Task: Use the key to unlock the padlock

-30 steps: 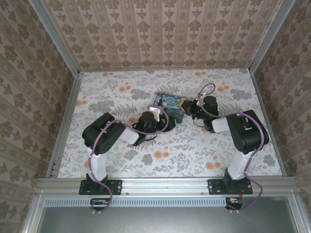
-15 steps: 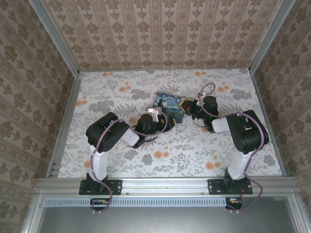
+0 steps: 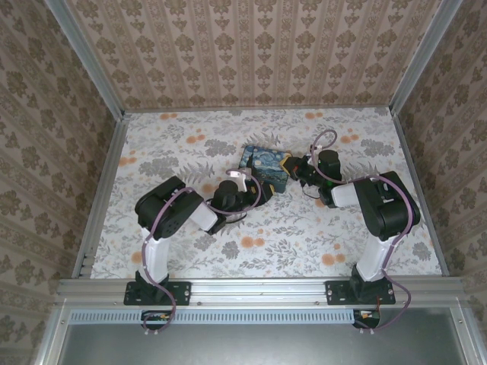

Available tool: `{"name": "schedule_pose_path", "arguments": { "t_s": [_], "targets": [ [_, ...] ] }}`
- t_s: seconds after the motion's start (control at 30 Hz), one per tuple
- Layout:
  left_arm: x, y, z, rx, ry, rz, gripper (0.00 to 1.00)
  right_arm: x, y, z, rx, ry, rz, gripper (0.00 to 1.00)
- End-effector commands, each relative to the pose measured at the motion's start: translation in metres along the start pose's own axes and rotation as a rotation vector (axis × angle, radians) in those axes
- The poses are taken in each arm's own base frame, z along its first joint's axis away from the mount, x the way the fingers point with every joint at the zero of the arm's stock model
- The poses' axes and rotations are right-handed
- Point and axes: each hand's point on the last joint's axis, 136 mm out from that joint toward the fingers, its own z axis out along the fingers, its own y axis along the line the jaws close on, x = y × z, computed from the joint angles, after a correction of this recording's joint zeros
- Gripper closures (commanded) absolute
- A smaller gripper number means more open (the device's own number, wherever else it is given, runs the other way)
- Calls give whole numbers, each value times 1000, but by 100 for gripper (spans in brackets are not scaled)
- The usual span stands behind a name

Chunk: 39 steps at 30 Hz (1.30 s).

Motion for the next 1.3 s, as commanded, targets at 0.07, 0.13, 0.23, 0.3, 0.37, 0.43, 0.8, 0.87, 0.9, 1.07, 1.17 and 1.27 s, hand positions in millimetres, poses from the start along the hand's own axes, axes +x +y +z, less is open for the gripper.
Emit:
{"name": "schedule_pose_path", "arguments": {
  "t_s": [0.07,0.13,0.23,0.3,0.37,0.43,0.8,0.87,0.9,1.07,1.17,1.27],
  "targets": [
    [-8,-16,-3,45,-42,7,39,4,-13,5,28,21,21,100],
    [-8,-12,-2,36,-49,-2,39,4,-13,5,27,22,22,100],
    [-8,-8,2,32,-56,-13,40,4,-13,5,27,22,22,100],
    [-9,-7,4,30,-60,-15,41,4,-13,5,27,22,22,100],
    [-10,-6,7,28,-62,-16,42,5,-13,5,27,23,22,100],
    [-9,-3,8,17,-59,-19,42,5,-14,5,29,23,23,100],
    [-8,15,7,-42,-65,-38,56,4,-13,5,27,22,24,100],
    [-6,19,8,-55,-58,-40,59,4,-13,5,27,22,24,100],
    [-7,19,8,-61,-57,-39,60,4,-13,5,27,21,23,100],
    [-5,27,9,-119,-32,-27,64,4,-13,5,27,19,24,100],
    [-6,28,9,-144,-22,-7,67,3,-12,6,26,19,25,100],
    [-7,30,9,-163,-22,-3,69,3,-12,6,25,18,24,100]
  ]
}}
